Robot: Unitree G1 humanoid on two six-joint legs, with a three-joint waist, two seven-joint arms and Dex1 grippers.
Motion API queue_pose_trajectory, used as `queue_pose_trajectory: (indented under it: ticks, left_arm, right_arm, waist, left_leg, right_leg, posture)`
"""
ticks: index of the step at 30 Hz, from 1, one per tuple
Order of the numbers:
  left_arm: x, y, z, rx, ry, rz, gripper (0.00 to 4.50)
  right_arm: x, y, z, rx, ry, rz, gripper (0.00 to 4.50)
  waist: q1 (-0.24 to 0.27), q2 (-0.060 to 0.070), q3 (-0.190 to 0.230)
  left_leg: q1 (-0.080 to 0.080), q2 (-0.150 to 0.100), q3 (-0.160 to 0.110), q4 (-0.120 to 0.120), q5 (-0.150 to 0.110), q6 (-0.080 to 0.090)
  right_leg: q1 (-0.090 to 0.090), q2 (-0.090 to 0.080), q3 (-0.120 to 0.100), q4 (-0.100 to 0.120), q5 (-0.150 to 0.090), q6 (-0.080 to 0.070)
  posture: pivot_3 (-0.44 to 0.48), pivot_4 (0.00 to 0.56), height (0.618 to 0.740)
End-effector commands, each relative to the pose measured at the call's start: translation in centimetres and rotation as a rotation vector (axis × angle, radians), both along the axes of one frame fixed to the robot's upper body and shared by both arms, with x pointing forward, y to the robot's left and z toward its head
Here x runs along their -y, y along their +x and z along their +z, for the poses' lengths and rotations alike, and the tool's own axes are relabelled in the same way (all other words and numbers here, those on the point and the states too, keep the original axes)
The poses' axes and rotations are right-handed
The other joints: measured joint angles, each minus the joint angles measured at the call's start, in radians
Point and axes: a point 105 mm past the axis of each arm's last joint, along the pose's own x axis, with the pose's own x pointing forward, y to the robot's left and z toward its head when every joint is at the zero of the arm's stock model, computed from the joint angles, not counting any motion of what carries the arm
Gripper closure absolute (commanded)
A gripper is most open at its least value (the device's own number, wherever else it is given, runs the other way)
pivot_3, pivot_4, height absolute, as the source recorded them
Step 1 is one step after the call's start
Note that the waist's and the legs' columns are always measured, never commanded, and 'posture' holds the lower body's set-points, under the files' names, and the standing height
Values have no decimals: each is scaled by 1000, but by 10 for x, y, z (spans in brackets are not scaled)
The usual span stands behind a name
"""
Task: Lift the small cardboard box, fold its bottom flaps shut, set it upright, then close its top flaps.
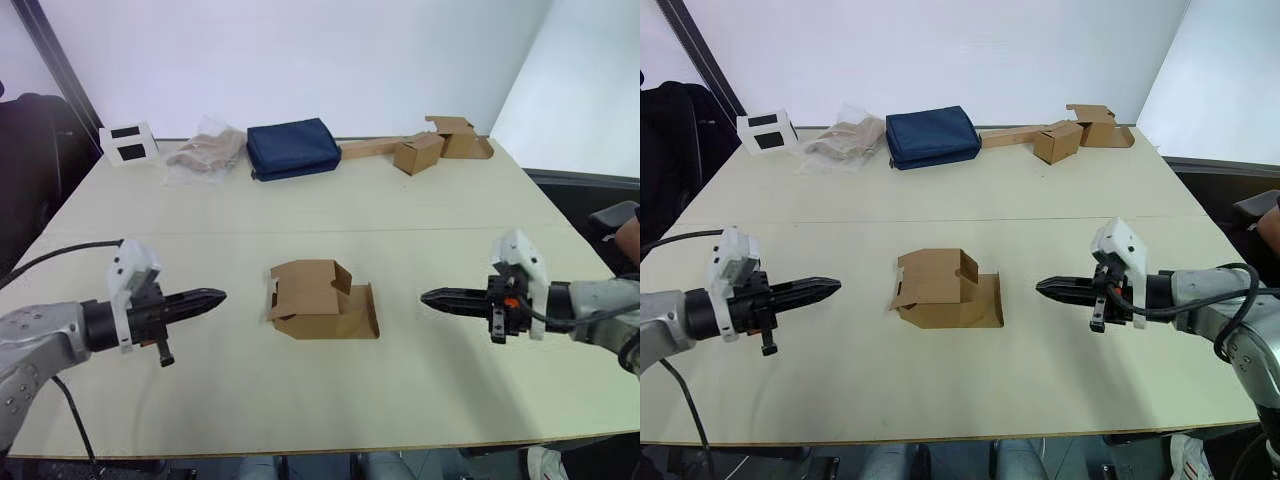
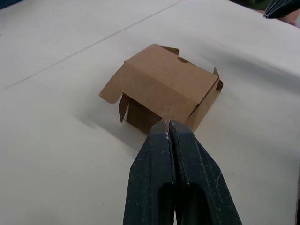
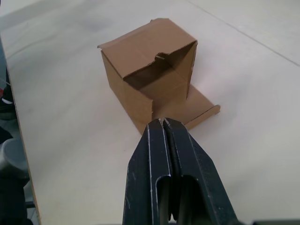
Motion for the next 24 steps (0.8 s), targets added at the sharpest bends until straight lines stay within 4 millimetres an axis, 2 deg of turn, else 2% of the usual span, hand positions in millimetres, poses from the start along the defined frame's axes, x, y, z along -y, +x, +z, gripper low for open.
queue_pose_trajectory:
  ticks: [1,6,10,20,24]
  left_arm:
    - [-6,1,6,40,31,9,4472]
    - [-7,-1,6,14,31,-20,4472]
    - [-15,0,3,12,56,-15,4472]
    - [-9,6,3,-34,17,-53,4472]
    - [-7,10,-6,-92,17,-86,4472]
  right_arm:
    - [-1,-4,9,44,-19,15,4500]
    - [-7,-5,8,48,-8,19,4500]
    - [-10,-3,6,55,3,11,4500]
    - [-12,1,12,81,15,-4,4500]
    - [-17,-2,3,72,-14,17,4500]
  waist:
    - [0,0,0]
    - [0,0,0]
    - [0,0,0]
    - [0,0,0]
    - [0,0,0]
  left_leg:
    - [0,0,0,0,0,0]
    - [0,0,0,0,0,0]
    - [0,0,0,0,0,0]
    - [0,0,1,0,0,0]
    - [0,0,1,0,0,0]
  right_leg:
    - [0,0,0,0,0,0]
    - [0,0,0,0,0,0]
    - [0,0,0,0,0,0]
    - [-1,-1,0,0,0,0]
    - [0,-1,0,0,0,0]
  posture:
    - [0,150,740]
    - [0,150,740]
    - [0,150,740]
    - [0,150,740]
    - [0,150,740]
